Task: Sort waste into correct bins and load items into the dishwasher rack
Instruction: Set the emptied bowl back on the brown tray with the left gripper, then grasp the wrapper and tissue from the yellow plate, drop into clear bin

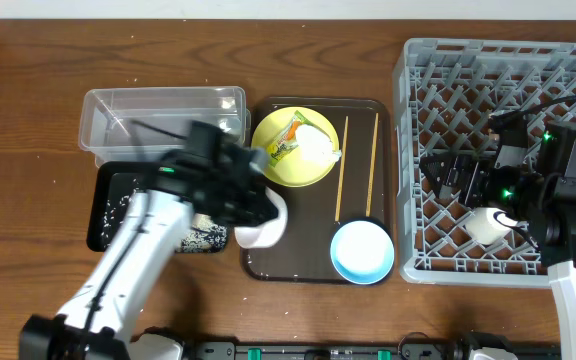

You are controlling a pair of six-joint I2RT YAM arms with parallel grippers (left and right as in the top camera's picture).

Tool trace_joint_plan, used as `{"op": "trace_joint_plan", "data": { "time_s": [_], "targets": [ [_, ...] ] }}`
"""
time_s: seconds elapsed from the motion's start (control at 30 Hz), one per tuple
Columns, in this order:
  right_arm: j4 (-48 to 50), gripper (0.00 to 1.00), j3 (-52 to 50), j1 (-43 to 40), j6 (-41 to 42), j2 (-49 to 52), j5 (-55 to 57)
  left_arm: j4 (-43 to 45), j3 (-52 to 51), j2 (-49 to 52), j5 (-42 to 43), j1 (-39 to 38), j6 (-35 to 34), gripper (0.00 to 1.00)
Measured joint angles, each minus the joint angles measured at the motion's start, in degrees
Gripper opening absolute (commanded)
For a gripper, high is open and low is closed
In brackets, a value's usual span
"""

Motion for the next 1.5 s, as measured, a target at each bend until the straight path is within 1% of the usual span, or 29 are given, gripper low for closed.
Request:
{"op": "trace_joint_plan", "data": {
  "time_s": [0.03, 0.1, 0.17, 0.2, 0.3, 0.33, 0.4, 0.5, 0.63, 0.7, 0.77, 0.9, 1.0, 1.03, 1.1, 1.13, 1.23, 1.27, 1.4, 1.5],
  "targets": [
    [-0.02, 0.96, 0.00, 0.00, 0.00, 0.00, 0.00, 0.72, 0.00, 0.87, -4.15, -3.32, -2.73, 0.07],
    [-0.02, 0.97, 0.00, 0.00, 0.00, 0.02, 0.02, 1.66, 0.00, 2.80, -10.51, -8.07, -6.62, 0.21],
    [0.00, 0.97, 0.00, 0.00, 0.00, 0.02, 0.33, 2.49, 0.00, 4.81, -15.93, -11.80, -9.62, 0.32],
    [0.00, 0.97, 0.00, 0.00, 0.00, 0.02, 0.52, 3.10, 0.00, 5.64, -18.29, -13.16, -10.75, 0.39],
    [0.00, 0.97, 0.00, 0.00, 0.00, 0.02, 1.14, 5.73, 0.07, 6.73, -23.71, -15.04, -13.05, 0.50],
    [0.00, 0.97, 0.00, 0.00, 0.00, 0.02, 1.27, 6.40, 0.28, 6.73, -25.05, -15.04, -12.87, 0.53],
    [0.00, 0.98, 0.00, 0.00, 0.00, 0.02, 1.36, 8.35, 1.55, 6.73, -27.80, -14.75, -12.22, 0.58],
    [0.00, 0.98, 0.00, 0.00, 0.00, 0.02, 1.46, 14.32, 4.63, 6.73, -31.45, -13.70, -9.53, 0.60],
    [-0.02, 0.98, 0.00, 0.00, 0.00, 0.02, 1.46, 21.68, 7.72, 7.61, -33.73, -11.50, -6.21, 0.61],
    [-0.02, 0.98, 0.00, 0.00, 0.00, 0.02, 1.46, 24.22, 8.79, 9.33, -33.97, -10.49, -4.74, 0.66],
    [0.00, 0.98, 0.00, 0.00, 0.00, 0.00, 1.49, 25.90, 10.32, 12.68, -34.03, -9.94, -3.21, 0.74],
    [-0.04, 0.99, 0.00, 0.00, 0.00, 0.02, 1.49, 29.46, 14.25, 22.18, -34.14, -9.86, -0.76, 0.78],
    [-0.31, 0.99, 0.00, 0.00, 0.00, 0.02, 1.49, 32.63, 16.17, 28.96, -34.14, -9.86, 0.20, 0.77],
    [-0.50, 0.99, 0.00, 0.00, 0.00, 0.02, 1.49, 33.57, 16.28, 30.34, -34.14, -9.86, 0.39, 0.73],
    [-1.05, 0.98, 0.00, 0.00, 0.00, 0.04, 1.49, 35.82, 16.33, 33.38, -34.14, -9.86, 0.50, 0.45],
    [-1.31, 0.97, 0.00, 0.00, 0.00, 0.07, 1.49, 36.39, 16.35, 34.29, -34.14, -9.86, 1.05, 0.33],
    [-2.45, 0.98, 0.00, 0.02, 0.02, 0.13, 1.49, 36.87, 16.35, 36.24, -34.18, -9.86, 1.18, 0.11],
    [-2.69, 0.98, 0.00, 0.02, 0.00, 0.15, 1.49, 36.89, 16.35, 36.24, -34.14, -9.86, 0.96, 0.06],
    [-2.99, 0.98, 0.00, 0.00, 0.00, 0.17, 1.49, 34.16, 16.39, 33.99, -33.24, -9.86, 1.16, 0.06],
    [-3.02, 0.98, 0.00, 0.02, -0.02, 0.17, 1.49, 29.79, 16.39, 27.87, -33.05, -9.84, 1.14, 0.06]
  ]
}}
